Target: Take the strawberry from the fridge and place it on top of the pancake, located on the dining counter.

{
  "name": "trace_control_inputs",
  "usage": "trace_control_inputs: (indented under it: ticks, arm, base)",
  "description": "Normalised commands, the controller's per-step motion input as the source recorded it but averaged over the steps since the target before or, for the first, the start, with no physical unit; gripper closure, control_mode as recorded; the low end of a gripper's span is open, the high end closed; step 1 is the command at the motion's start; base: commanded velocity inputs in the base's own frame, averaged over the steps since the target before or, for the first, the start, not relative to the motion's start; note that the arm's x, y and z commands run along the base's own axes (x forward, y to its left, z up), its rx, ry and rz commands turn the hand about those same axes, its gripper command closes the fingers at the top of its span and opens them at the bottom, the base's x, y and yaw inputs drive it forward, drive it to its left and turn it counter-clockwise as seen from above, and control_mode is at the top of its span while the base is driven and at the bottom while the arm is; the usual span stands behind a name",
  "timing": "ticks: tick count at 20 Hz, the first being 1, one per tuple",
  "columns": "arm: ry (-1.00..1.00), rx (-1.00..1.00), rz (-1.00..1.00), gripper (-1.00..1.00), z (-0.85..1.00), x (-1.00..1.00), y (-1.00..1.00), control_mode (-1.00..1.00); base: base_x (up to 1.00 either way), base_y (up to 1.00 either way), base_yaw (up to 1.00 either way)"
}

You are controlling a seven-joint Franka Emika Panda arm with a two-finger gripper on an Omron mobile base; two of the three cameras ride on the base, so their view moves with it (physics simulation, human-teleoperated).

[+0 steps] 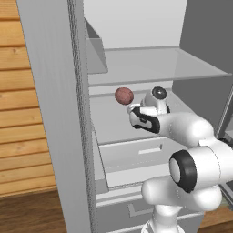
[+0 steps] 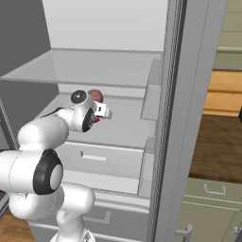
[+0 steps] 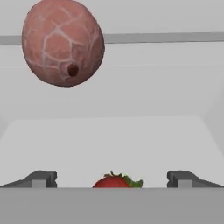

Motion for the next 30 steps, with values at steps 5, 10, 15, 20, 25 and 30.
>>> trace_control_inputs:
  ticks: [5, 10, 15, 20, 25, 30]
  arm:
    - [0.00, -0.01, 0.00, -1.00, -0.10, 0.32, 0.00, -1.00]
    - [0.02, 0.00, 0.00, -1.00, -0.11, 0.14, 0.04, -1.00]
    - [0.05, 0.00, -0.08, -1.00, -0.04, -0.08, 0.00, -1.00]
    - [0.00, 0.00, -0.10, -1.00, 0.00, -0.38, 0.00, -1.00]
    - [0.00, 0.00, -0.05, -1.00, 0.00, -0.11, 0.00, -1.00]
    - [0.06, 0.00, -0.01, -1.00, 0.00, 0.04, 0.05, -1.00]
  base:
    - [0.00, 0.00, 0.00]
    - [0.00, 0.00, 0.00]
    - [0.00, 0.00, 0.00]
    - [0.00, 0.00, 0.00]
    - [0.00, 0.00, 0.00]
    - [0.00, 0.00, 0.00]
